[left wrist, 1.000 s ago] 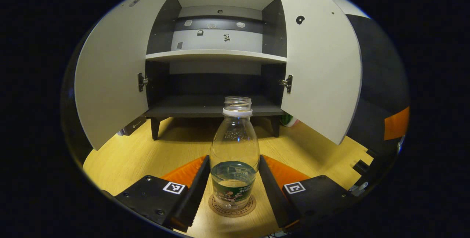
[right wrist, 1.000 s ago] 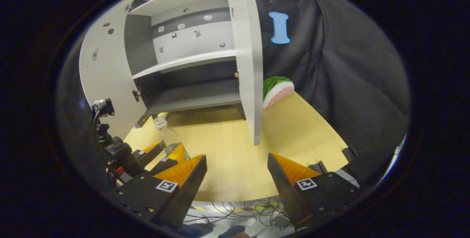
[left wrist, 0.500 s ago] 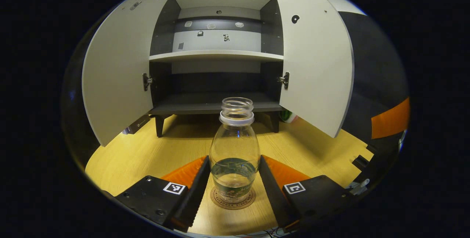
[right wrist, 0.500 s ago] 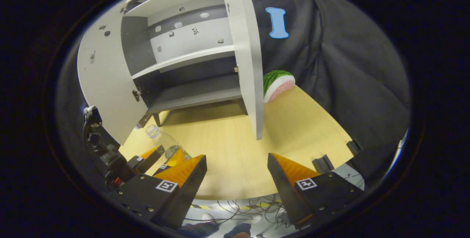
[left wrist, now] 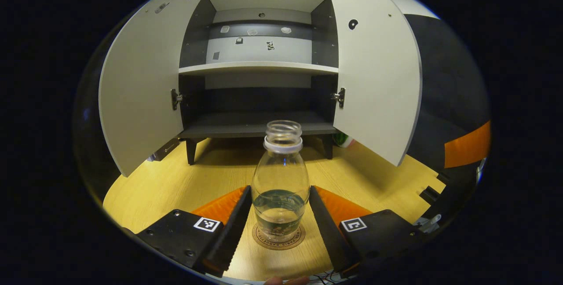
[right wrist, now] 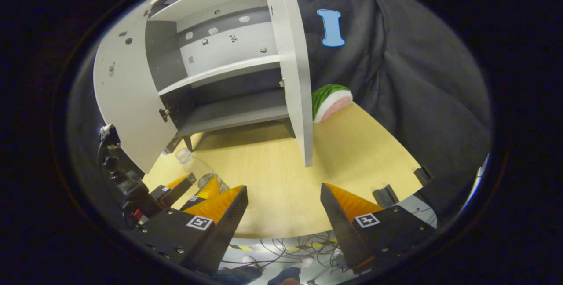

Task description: Grasp the bottle in the cabinet with the left hand and place it on the coaster, then close the right door with the right hand and the left door with the left hand.

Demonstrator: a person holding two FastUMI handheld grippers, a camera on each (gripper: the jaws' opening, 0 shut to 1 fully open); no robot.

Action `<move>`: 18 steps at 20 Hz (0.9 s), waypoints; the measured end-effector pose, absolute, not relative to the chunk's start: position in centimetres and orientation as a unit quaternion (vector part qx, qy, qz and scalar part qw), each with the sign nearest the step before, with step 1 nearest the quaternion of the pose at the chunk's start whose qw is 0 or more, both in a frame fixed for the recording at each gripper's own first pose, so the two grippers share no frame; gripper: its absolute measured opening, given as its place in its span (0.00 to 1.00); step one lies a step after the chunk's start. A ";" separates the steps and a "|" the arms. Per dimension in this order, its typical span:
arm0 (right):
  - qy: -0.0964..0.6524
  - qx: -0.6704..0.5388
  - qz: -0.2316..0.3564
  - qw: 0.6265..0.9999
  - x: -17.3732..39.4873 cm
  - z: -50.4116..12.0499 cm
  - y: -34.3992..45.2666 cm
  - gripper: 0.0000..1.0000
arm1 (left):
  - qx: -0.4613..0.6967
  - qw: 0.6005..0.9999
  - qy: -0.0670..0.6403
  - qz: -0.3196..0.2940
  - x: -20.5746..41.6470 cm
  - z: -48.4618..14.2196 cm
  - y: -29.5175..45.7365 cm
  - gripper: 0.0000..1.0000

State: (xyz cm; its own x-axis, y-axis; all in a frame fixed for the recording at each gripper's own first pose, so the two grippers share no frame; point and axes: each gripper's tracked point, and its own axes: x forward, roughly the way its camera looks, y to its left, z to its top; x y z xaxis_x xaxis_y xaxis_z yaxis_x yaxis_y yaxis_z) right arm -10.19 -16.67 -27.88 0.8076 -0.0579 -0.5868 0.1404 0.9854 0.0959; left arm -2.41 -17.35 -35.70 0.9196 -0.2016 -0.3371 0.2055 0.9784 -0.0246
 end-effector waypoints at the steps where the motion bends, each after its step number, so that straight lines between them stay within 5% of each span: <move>1: 0.302 0.068 -0.053 0.949 -10.2 -27.5 -16.7 1.00 | 0.012 0.980 0.168 -0.102 -2.3 -35.1 -17.2 0.84; 13: 0.123 0.029 -0.070 0.990 -5.6 -9.3 -22.8 0.98 | 0.003 0.992 0.077 -0.102 -0.5 -18.9 -14.9 0.84; 18: 0.074 0.030 -0.080 0.994 -2.6 -3.1 -26.8 1.00 | -0.019 0.992 0.086 -0.085 -0.9 -17.0 -12.7 0.87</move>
State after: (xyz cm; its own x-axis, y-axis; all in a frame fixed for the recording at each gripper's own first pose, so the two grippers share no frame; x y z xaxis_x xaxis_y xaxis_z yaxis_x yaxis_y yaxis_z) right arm -2.59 -26.75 -3.09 0.9764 -0.1536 -0.1516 0.1626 0.9855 0.0485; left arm -0.92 -12.66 -16.99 0.9707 -0.1716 -0.1682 0.1650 0.9849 -0.0529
